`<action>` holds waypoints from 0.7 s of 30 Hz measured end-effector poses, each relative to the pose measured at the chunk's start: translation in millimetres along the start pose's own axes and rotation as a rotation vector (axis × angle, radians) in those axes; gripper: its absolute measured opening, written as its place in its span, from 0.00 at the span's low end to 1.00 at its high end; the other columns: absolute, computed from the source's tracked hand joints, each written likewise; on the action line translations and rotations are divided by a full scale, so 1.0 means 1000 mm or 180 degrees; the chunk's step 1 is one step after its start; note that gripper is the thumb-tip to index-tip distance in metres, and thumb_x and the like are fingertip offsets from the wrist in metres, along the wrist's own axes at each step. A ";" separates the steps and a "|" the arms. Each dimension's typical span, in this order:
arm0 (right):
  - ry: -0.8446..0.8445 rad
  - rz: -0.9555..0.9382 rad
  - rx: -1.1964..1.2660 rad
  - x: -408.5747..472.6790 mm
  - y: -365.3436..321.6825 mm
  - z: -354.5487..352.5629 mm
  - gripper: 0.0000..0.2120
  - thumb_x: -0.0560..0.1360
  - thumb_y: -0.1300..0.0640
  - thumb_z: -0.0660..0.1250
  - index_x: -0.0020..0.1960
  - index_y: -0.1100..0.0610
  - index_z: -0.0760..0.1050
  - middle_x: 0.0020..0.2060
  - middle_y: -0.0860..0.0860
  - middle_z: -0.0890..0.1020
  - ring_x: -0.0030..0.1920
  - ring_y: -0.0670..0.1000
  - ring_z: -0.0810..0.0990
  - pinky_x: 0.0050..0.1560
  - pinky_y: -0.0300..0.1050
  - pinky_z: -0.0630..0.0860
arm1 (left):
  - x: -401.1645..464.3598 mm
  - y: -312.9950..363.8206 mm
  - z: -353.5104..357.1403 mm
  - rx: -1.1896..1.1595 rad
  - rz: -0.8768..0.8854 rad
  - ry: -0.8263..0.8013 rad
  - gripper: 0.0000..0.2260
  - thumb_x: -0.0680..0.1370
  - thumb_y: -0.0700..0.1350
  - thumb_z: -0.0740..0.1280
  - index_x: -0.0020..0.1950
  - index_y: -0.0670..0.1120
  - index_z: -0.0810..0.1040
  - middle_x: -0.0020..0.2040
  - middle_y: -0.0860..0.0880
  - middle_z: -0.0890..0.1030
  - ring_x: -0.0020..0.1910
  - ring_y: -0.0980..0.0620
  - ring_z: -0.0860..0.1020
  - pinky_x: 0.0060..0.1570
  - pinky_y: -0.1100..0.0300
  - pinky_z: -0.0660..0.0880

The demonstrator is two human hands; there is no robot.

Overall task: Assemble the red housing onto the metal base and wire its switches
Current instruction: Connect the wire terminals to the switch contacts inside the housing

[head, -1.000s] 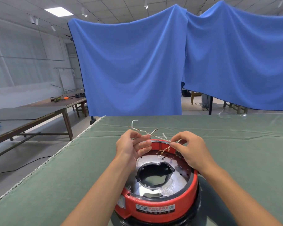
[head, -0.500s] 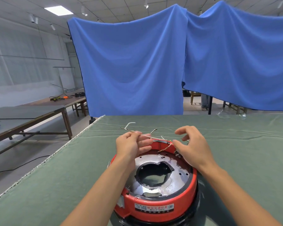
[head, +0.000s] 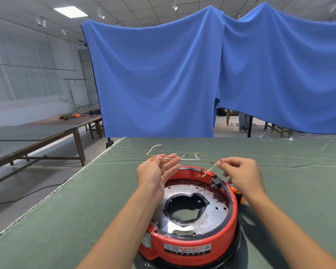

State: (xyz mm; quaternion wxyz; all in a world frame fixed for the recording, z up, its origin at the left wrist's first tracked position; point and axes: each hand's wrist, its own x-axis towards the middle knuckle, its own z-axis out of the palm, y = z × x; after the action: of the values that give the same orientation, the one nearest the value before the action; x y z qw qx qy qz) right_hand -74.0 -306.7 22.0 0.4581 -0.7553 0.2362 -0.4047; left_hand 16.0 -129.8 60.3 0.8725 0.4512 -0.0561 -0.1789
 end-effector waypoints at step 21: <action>-0.1036 -0.0881 -0.0435 -0.028 -0.045 0.011 0.15 0.75 0.47 0.65 0.33 0.52 0.79 0.26 0.46 0.80 0.31 0.43 0.77 0.38 0.47 0.73 | -0.019 -0.001 0.004 0.0915 -0.0162 -0.1282 0.07 0.81 0.40 0.60 0.49 0.41 0.77 0.37 0.45 0.84 0.30 0.51 0.82 0.24 0.61 0.76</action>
State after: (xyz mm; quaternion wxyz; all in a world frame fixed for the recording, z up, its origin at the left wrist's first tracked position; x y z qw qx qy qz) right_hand -80.9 -259.9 47.6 0.3780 -0.8652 0.0801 -0.3196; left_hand -2.7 -127.0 62.6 0.7658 0.5271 -0.2424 -0.2772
